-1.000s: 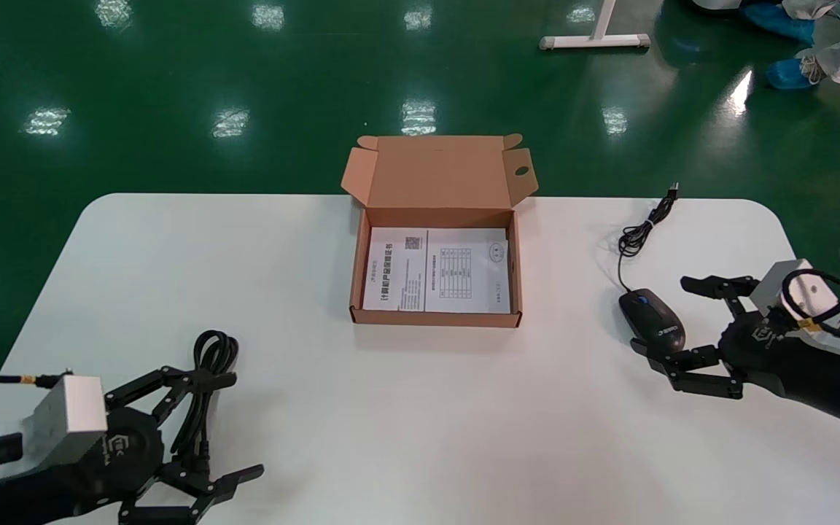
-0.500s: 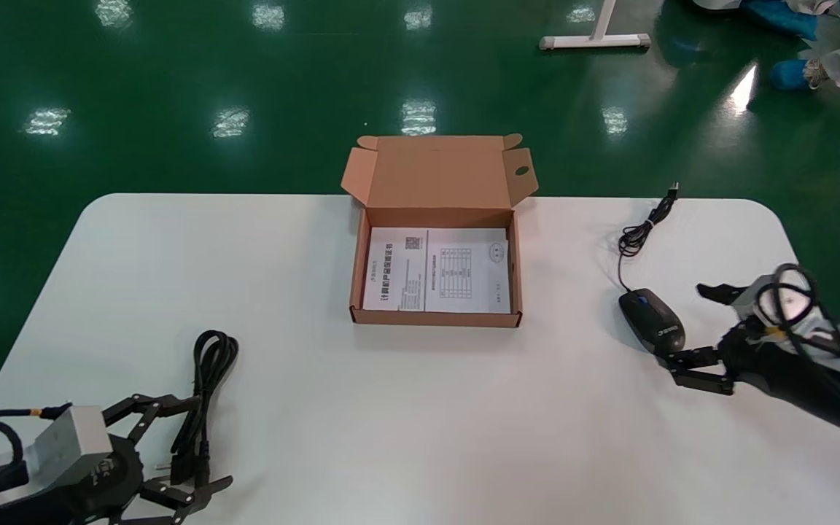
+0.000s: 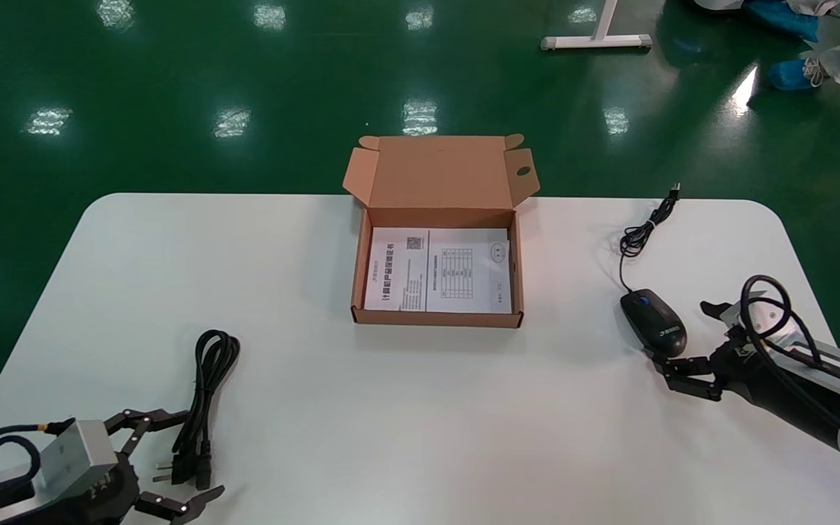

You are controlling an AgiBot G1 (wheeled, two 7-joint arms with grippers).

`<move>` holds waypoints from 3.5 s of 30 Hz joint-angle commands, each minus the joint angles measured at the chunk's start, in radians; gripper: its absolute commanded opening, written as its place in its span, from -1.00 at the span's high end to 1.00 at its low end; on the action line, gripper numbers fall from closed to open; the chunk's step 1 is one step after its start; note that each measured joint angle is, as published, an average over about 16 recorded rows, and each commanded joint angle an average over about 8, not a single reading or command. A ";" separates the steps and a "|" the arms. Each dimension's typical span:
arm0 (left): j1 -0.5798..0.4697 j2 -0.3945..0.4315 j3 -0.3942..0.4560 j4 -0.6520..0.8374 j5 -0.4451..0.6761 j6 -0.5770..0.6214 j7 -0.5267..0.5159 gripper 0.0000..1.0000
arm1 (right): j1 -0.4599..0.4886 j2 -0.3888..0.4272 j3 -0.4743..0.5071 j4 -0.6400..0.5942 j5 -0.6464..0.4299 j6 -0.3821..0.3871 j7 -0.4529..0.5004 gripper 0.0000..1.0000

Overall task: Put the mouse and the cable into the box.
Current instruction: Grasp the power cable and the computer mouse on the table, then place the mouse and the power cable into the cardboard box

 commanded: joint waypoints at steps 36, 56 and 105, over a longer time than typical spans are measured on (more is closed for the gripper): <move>0.043 0.059 0.009 -0.026 0.061 -0.231 -0.062 -1.00 | 0.011 -0.085 -0.003 -0.067 -0.004 0.075 0.007 -1.00; 0.018 0.084 0.037 -0.012 0.066 -0.231 -0.101 0.48 | 0.018 -0.077 -0.025 -0.065 -0.020 0.075 0.070 1.00; -0.006 0.092 -0.008 -0.031 0.059 -0.290 -0.072 1.00 | 0.084 -0.082 0.009 0.000 -0.038 0.126 -0.008 1.00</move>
